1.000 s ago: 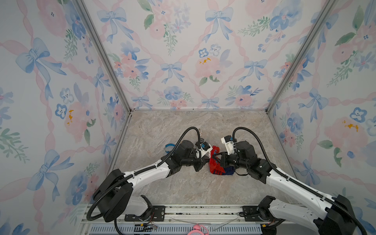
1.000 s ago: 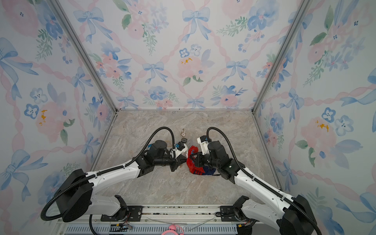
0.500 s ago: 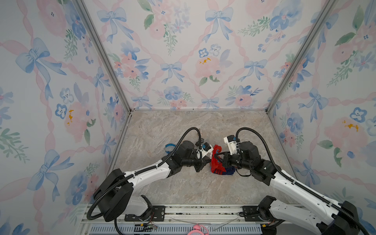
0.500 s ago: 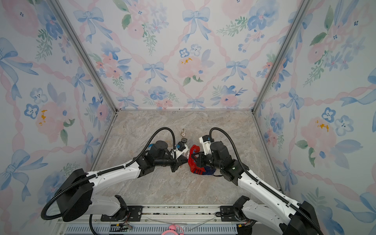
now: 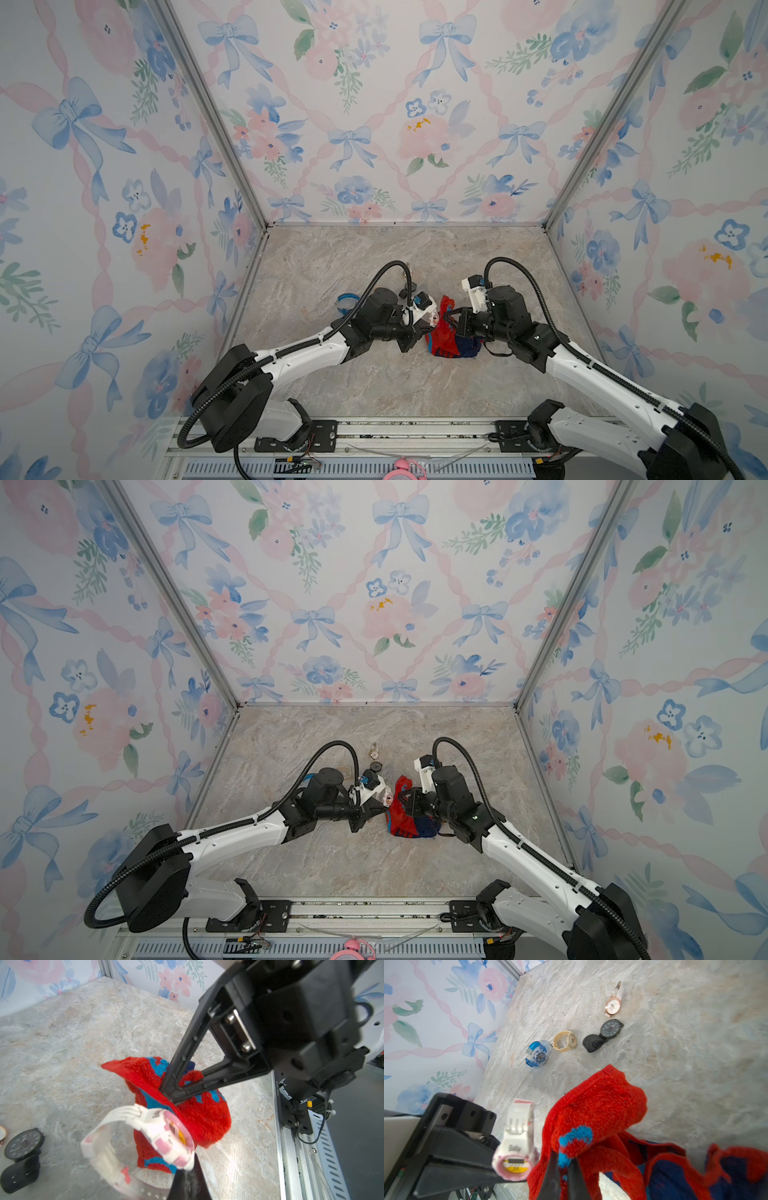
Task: Wipe the watch dial
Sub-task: Wipe the dirt from the watch dial.
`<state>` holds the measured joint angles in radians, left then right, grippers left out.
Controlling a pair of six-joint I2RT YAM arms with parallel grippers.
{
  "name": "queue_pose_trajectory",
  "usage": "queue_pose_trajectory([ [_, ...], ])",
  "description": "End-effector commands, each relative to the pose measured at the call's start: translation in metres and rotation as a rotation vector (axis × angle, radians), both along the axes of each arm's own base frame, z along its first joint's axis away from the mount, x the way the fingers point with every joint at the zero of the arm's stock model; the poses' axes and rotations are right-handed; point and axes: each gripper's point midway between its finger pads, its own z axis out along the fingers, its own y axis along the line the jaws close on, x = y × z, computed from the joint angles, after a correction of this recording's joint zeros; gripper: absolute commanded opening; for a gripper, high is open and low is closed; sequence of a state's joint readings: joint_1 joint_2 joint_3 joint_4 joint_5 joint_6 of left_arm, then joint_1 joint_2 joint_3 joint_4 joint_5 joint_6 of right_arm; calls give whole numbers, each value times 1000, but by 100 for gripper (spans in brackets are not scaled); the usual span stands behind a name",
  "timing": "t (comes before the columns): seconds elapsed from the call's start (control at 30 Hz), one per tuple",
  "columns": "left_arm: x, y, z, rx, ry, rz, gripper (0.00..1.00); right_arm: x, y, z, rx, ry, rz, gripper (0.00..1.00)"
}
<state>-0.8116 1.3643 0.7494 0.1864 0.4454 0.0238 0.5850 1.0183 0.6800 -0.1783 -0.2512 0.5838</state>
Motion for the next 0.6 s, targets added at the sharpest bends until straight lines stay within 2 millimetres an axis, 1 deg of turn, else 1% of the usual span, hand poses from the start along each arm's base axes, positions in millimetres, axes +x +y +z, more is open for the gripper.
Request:
queue_pose_trajectory([
  [0.0, -4, -2, 12, -31, -43, -25, 0, -6, -4, 21, 28, -31, 0, 0],
  [0.07, -2, -1, 9, -22, -41, -15, 0, -10, 1, 34, 52, -51, 19, 0],
  [0.2, 5, 1, 6, -5, -30, 31, 0, -20, 13, 54, 72, -96, 57, 0],
  [0.27, 8, 1, 6, 1, -26, 50, 0, -24, 20, 57, 76, -100, 74, 0],
  [0.37, 8, -1, 7, -1, -23, 44, 0, -25, 31, 54, 78, -97, 99, 0],
  [0.43, 8, -1, 8, -6, -20, 41, 0, -24, 38, 48, 73, -85, 108, 0],
  [0.5, 6, -2, 9, -18, -18, 33, 0, -21, 41, 39, 62, -76, 110, 0],
  [0.57, 4, -2, 13, -34, -22, 25, 0, -17, 40, 27, 43, -59, 101, 0],
])
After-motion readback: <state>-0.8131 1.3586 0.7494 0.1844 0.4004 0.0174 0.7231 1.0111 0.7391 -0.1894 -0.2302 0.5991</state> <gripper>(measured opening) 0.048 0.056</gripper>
